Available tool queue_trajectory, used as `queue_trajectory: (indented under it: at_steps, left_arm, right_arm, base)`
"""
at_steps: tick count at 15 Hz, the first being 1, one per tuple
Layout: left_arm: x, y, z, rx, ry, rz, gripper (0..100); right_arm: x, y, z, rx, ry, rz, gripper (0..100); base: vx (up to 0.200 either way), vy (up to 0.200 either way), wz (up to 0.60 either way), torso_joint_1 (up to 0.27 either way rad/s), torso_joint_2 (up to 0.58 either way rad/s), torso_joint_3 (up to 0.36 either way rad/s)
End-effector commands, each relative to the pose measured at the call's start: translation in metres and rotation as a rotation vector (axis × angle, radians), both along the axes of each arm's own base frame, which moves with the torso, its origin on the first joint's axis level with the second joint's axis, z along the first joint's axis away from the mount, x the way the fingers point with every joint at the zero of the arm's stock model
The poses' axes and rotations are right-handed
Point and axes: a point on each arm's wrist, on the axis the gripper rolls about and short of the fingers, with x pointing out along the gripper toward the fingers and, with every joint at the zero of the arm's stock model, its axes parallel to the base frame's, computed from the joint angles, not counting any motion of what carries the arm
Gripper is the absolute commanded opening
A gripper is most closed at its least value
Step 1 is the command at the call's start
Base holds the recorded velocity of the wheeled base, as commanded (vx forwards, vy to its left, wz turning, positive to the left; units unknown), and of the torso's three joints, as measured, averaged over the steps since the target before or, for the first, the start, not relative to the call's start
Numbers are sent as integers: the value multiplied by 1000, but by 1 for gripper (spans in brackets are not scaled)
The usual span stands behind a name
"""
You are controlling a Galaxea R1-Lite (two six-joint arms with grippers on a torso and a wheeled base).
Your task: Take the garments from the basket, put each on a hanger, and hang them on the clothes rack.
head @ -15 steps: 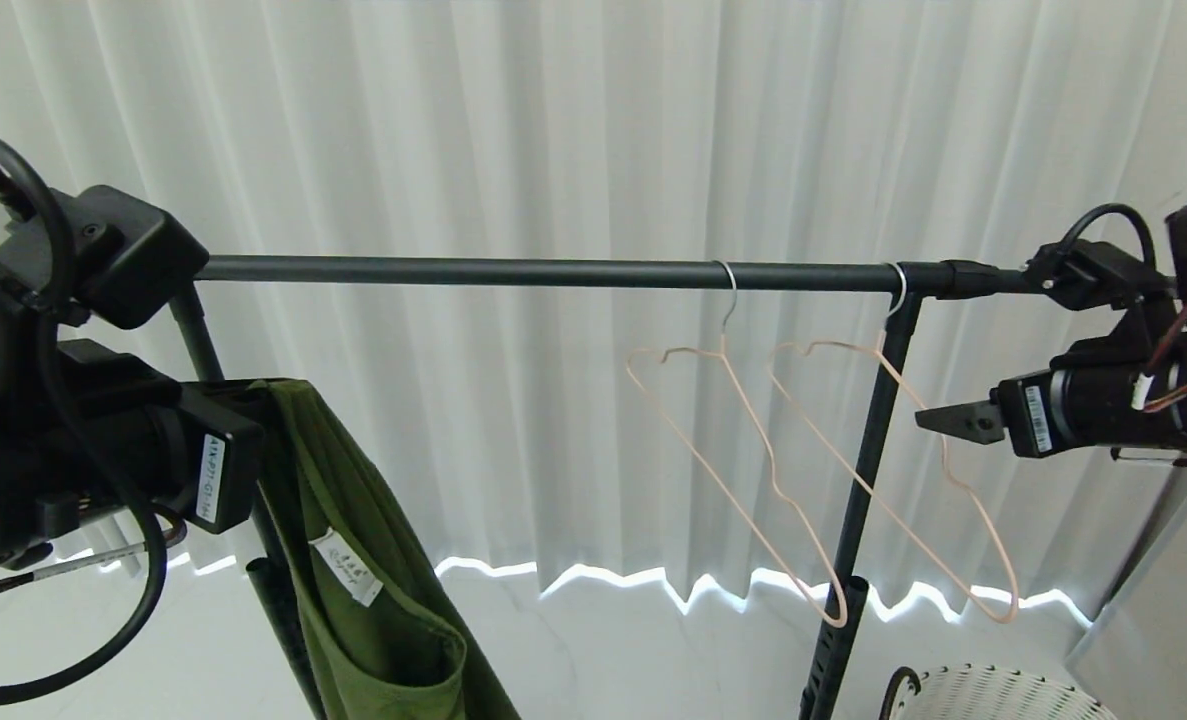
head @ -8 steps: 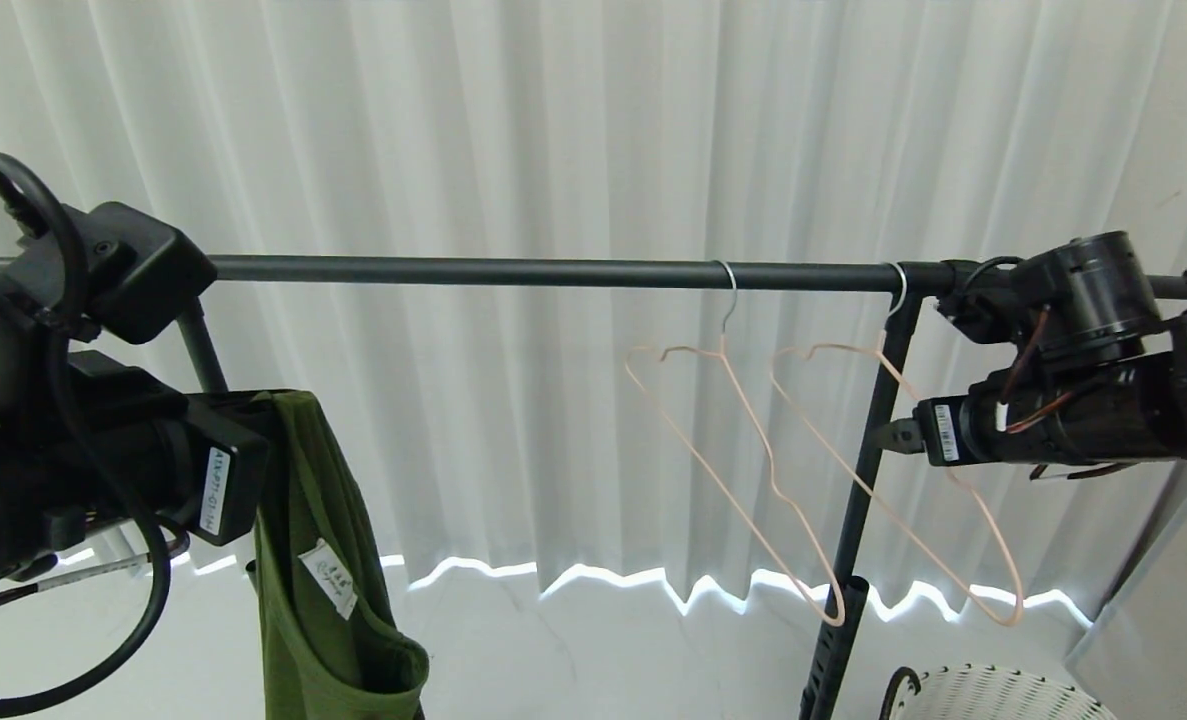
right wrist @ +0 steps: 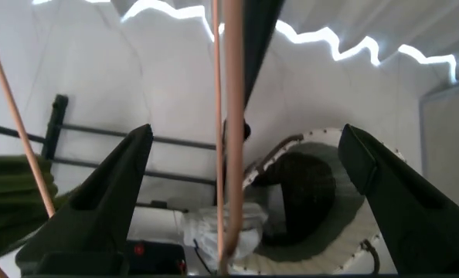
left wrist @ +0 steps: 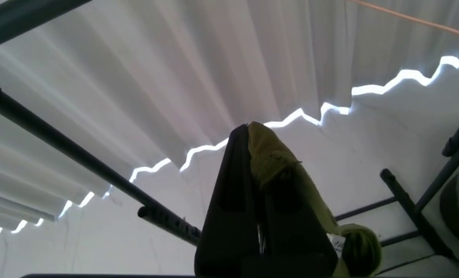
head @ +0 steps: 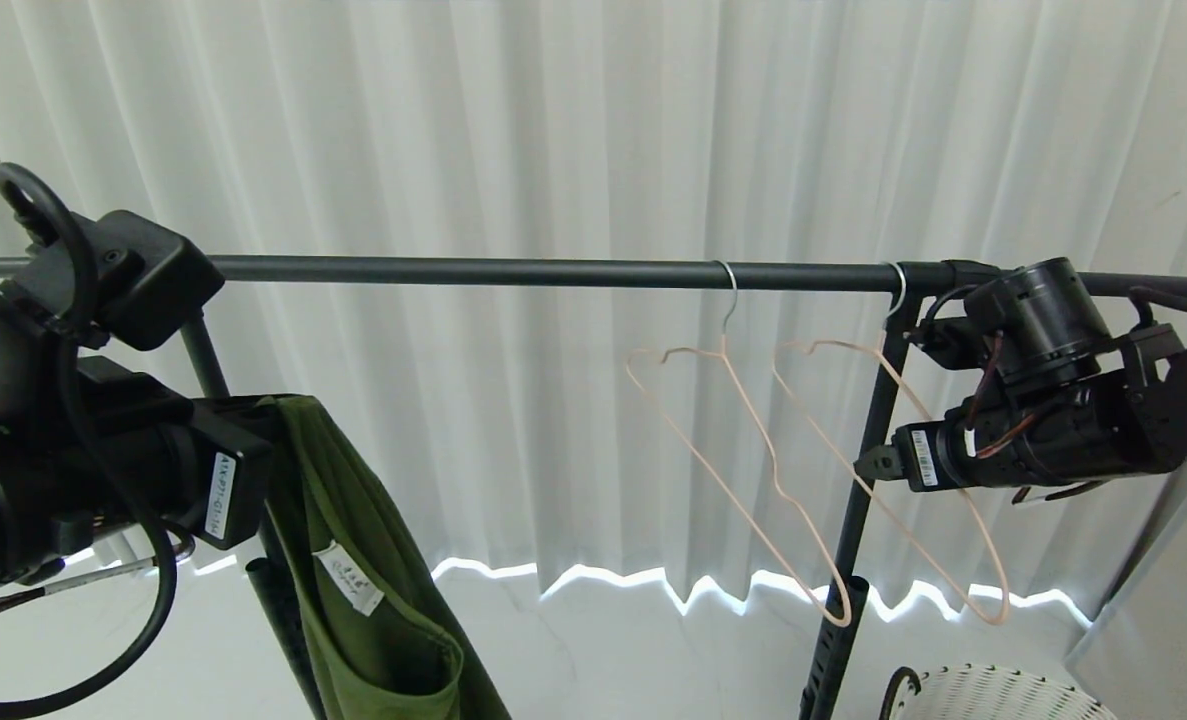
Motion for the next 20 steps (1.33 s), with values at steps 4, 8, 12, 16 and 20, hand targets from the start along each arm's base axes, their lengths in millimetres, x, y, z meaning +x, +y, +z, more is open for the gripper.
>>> queue_trajectory:
  at_steps: [4, 8, 12, 16, 20]
  left_arm:
    - [1, -1, 0, -1, 0, -3, 0]
    - [0, 0, 1, -2, -3, 0, 0]
    - [0, 0, 1, -3, -4, -1, 0]
    - [0, 0, 1, 1, -7, -1, 0]
    - [0, 0, 0, 4, -5, -2, 0]
  right_arm:
    - [-4, -2, 4, 8, -7, -23, 100]
    - [-8, -4, 10, 14, -25, -27, 0]
    - [-13, -6, 17, 25, -47, -25, 0]
    - [-19, -8, 25, 40, -76, -23, 0]
    - [-35, -14, 42, 69, -131, -15, 0]
  base:
    - [0, 0, 0, 0, 0, 0]
    - [0, 0, 0, 0, 0, 0]
    - [0, 0, 0, 0, 0, 0]
    - [0, 0, 0, 0, 0, 0]
    - [0, 0, 0, 0, 0, 0]
